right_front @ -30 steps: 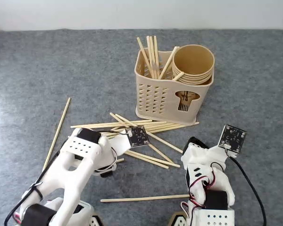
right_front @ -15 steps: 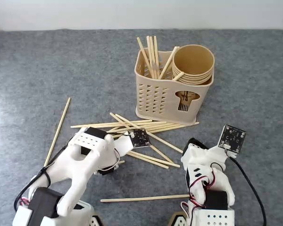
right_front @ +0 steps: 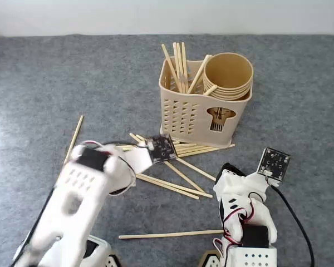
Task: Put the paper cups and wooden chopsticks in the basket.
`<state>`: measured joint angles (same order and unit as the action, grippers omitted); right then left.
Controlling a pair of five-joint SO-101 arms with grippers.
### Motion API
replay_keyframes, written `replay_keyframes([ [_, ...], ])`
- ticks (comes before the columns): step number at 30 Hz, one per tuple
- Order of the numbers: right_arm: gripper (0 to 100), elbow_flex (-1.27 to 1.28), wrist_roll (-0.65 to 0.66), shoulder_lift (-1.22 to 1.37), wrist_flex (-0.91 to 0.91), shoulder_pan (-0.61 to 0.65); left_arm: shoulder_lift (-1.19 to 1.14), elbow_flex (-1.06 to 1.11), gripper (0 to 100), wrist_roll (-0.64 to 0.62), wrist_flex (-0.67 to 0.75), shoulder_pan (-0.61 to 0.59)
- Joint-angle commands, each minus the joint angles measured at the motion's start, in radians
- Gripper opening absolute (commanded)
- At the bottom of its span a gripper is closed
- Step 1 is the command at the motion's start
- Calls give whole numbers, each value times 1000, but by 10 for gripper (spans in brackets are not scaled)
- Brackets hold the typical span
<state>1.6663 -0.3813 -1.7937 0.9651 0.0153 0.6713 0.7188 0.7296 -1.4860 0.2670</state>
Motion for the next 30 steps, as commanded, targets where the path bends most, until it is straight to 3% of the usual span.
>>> replay_keyframes([
  [1, 8, 17, -9, -18, 2, -7, 206, -159, 13, -8, -83, -5],
  [5, 8, 17, -9, -18, 2, -7, 230, -274, 13, -26, -94, -6],
  [8, 8, 17, -9, -18, 2, -7, 230, -343, 13, -124, -48, -5],
  [21, 8, 17, -9, -18, 4, -7, 233, -367, 13, -549, 473, -5],
  [30, 8, 17, -9, -18, 4, -7, 229, -341, 13, -790, 930, 3],
])
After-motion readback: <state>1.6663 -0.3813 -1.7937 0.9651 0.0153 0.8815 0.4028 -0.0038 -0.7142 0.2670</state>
